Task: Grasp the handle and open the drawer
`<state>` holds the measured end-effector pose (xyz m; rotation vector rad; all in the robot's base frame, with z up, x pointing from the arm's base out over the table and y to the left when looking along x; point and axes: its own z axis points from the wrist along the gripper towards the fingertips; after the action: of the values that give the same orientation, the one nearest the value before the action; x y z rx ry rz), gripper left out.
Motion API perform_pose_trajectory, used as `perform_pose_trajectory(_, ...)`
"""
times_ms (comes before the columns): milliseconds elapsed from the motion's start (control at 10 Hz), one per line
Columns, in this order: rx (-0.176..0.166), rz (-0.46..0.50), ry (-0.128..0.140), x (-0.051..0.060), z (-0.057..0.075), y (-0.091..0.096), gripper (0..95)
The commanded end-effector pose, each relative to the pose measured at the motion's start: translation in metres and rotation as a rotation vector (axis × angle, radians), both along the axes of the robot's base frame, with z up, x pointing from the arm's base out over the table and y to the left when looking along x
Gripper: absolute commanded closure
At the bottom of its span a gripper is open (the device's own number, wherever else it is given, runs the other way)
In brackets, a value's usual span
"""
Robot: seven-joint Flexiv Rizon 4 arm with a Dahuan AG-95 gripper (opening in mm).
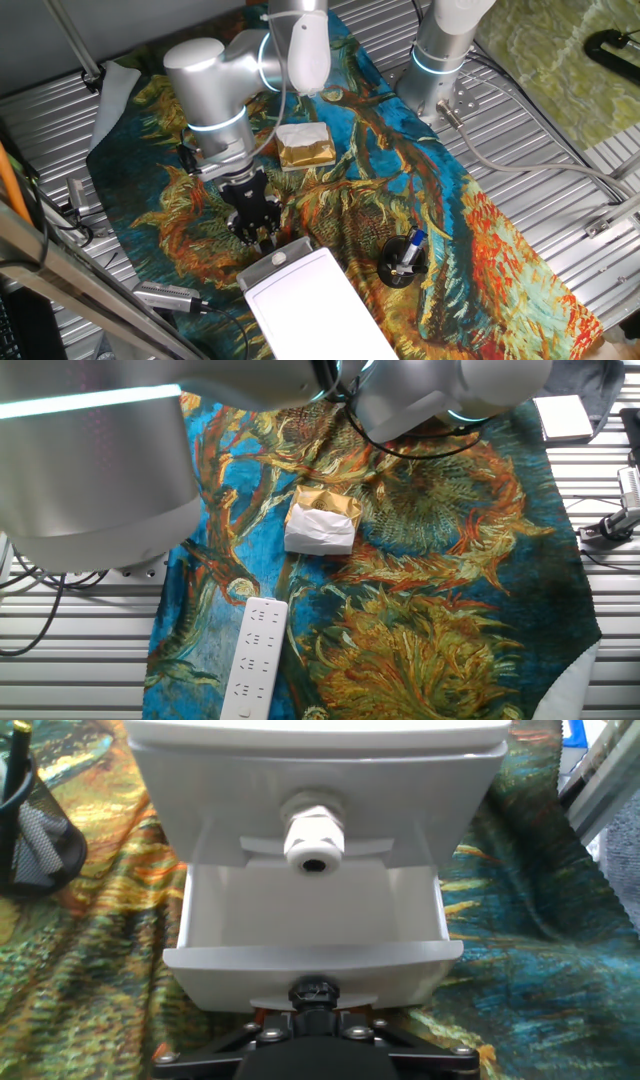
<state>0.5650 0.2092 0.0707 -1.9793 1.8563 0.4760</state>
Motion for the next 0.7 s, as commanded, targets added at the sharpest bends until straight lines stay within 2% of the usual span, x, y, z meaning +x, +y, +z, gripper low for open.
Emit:
perform_pose_trajectory(100, 0.001, 0.002, 0.000, 0.0009, -0.0022, -0.0002, 95.0)
perform_pose_trajectory(700, 0.001, 0.010, -0.003, -0.0002, -0.0010, -0.0056, 95.0)
